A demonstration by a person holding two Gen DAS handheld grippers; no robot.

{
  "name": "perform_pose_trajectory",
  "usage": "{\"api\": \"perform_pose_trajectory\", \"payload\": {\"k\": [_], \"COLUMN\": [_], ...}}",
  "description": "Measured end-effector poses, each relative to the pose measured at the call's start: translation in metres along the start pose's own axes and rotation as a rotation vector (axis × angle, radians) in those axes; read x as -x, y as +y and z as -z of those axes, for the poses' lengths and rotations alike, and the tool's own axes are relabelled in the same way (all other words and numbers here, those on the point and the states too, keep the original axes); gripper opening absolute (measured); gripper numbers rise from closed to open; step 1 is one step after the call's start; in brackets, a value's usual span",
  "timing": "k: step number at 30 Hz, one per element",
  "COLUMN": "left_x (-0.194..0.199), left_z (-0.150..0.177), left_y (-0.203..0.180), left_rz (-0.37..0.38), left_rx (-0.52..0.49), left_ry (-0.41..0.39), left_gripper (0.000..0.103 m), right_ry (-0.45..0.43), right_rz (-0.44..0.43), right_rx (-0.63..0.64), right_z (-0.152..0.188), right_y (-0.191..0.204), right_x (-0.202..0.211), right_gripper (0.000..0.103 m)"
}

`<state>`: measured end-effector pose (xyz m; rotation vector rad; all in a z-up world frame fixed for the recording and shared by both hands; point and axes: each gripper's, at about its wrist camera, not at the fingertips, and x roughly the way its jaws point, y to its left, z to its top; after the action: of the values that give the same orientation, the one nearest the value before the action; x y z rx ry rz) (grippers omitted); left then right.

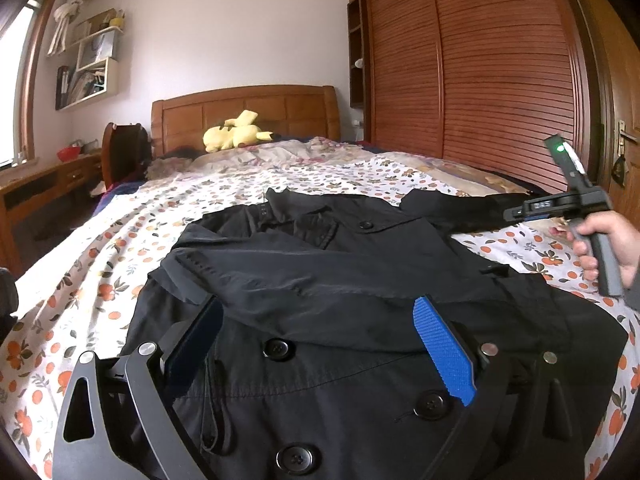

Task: Fold large clothes
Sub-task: 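Move the right tool to the other coat sleeve and grasp it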

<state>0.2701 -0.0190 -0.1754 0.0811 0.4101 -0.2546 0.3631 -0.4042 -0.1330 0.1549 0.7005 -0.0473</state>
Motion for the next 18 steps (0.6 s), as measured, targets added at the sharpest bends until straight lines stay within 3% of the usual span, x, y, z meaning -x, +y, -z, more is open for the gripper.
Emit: {"api": "perform_pose_trajectory", "payload": {"k": [5,18], "left_x": [0.001,-0.001], "left_z": [0.0,-0.001], "left_y": [-0.001,-0.001], "left_rz": [0.003,0.014], "left_rx": [-0.001,-0.003], "left_ry": [0.001,0.009], "left_gripper": [0.097,0.097], "right_ry": [0.036,0.075], "right_rz": [0.026,-0.007], "right_rx": [-0.085,-0.345], "right_z": [-0.013,-0.03], "right_y": [-0.024,-0.078], "right_x": [-0.03,-0.072], "right_gripper": [0.062,0.062]}}
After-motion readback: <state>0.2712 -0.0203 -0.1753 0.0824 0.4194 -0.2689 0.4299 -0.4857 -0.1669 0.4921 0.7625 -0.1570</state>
